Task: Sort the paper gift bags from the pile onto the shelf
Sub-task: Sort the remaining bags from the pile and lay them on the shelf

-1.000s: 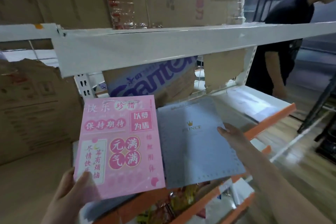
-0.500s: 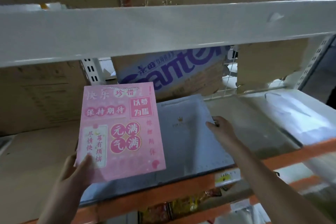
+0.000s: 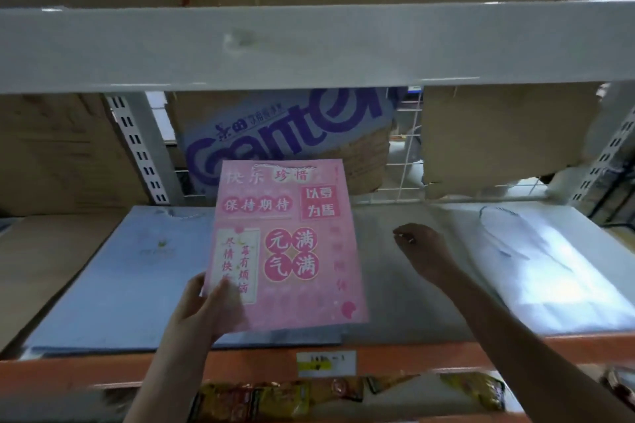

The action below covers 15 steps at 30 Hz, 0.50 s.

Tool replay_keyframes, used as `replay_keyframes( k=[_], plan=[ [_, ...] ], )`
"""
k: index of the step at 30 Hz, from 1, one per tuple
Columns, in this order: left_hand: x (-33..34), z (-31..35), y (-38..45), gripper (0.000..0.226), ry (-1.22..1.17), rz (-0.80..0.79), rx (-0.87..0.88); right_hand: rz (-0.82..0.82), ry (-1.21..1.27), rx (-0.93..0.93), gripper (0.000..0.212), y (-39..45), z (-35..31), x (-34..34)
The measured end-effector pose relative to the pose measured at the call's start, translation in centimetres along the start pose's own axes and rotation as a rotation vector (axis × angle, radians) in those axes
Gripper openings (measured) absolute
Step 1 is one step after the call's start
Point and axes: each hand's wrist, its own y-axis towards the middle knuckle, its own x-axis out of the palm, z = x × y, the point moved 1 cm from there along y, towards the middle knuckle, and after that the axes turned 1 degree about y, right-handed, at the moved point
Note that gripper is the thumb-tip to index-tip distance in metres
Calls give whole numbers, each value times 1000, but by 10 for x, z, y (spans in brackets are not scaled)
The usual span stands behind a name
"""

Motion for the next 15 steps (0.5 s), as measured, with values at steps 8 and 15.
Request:
replay_keyframes(
  k=[8, 15],
  plan=[
    [139, 18, -38, 20, 165, -100, 61, 27, -152, 39, 27, 8, 65, -72],
    [181, -3, -50, 48, 748, -37, 198, 35, -151, 61, 28, 8, 91, -82]
  ],
)
